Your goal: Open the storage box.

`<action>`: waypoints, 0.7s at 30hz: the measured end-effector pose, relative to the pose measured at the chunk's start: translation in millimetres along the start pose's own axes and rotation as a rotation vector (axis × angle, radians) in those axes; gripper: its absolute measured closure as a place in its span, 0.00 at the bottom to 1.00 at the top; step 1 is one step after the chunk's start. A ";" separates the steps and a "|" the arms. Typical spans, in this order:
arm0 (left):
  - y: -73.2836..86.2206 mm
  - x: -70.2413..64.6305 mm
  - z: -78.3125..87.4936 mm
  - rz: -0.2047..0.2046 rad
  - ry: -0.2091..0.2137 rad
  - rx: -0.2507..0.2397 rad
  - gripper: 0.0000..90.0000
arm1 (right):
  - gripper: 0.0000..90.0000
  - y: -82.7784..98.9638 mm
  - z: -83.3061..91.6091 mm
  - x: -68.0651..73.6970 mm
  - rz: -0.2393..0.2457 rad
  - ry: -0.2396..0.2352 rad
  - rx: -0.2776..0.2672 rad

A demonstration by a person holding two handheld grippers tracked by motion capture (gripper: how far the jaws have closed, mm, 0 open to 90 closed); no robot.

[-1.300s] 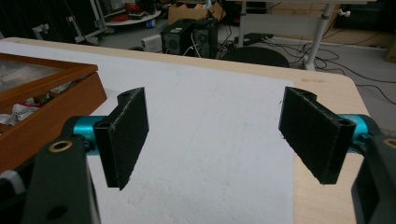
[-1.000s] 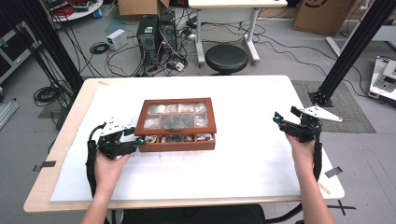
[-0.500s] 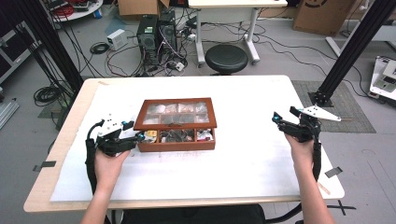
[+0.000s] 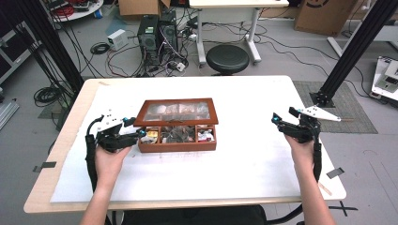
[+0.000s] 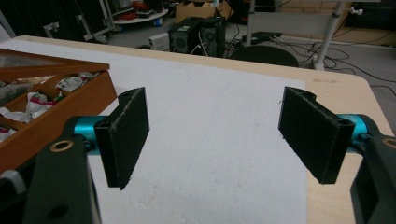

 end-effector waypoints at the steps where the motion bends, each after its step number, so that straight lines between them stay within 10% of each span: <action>1: -1.4 0.3 -0.4 0.009 0.002 -0.008 0.48 | 0.28 0.1 -0.5 0.2 0.003 0.000 0.002; 21: -20.5 14.2 -5.9 0.082 0.045 -0.044 0.48 | 0.28 -0.5 -3.5 4.1 0.014 -0.012 0.009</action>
Point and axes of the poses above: each handheld gripper's, and its own axes: z roughly backward along the jaws, y roughly out of its underside, x roughly to its left, the point moved 7 cm from there along -z, roughly forward along the jaws, and after that the axes turned 4 degrees about -x, right-handed, at the moved point
